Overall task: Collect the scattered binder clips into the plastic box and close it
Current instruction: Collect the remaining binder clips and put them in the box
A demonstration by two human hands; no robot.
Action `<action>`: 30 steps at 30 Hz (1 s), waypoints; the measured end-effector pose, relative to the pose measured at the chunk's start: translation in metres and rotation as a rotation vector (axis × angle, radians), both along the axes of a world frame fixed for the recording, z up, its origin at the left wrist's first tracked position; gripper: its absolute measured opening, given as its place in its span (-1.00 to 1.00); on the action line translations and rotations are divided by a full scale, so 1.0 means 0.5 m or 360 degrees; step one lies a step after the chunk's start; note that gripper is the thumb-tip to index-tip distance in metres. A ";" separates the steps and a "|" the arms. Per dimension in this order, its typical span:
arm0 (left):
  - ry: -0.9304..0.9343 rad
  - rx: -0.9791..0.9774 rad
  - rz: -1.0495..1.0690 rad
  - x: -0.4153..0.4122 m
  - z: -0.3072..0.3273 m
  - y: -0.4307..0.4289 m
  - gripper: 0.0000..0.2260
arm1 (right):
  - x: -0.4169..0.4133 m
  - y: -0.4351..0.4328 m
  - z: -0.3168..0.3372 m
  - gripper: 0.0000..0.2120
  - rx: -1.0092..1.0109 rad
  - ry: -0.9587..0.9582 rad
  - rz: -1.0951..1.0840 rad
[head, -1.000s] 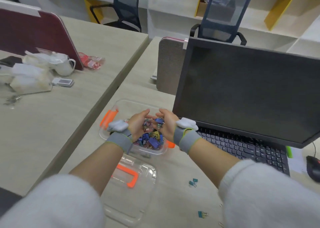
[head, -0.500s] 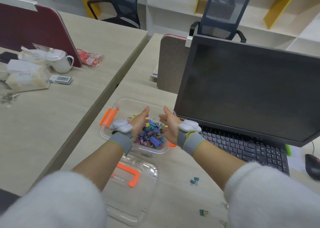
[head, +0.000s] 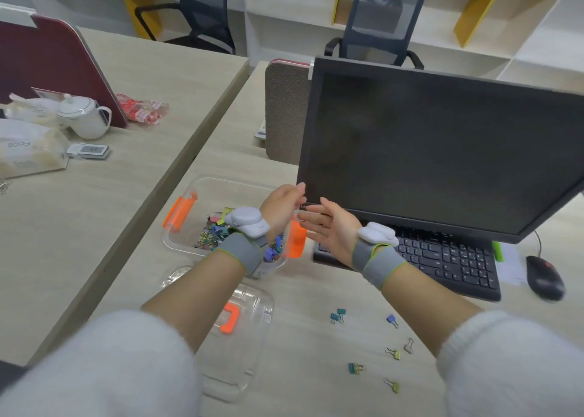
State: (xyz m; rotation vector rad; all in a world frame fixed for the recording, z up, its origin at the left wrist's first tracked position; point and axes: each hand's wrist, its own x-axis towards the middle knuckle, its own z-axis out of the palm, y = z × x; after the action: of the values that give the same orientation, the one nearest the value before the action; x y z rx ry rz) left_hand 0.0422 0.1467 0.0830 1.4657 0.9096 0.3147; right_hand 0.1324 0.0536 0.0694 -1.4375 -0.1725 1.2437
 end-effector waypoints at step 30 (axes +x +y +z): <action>0.1269 0.0846 -0.1278 0.039 -0.241 -0.253 -0.72 | 0.134 -0.470 -0.262 -0.65 -0.1163 -0.1532 0.0823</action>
State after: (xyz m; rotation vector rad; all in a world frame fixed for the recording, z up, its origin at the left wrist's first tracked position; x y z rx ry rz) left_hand 0.0618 0.0202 -0.0376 2.3851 0.7748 -0.7280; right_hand 0.1995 -0.1813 -0.0616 -2.6876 -0.8464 0.9225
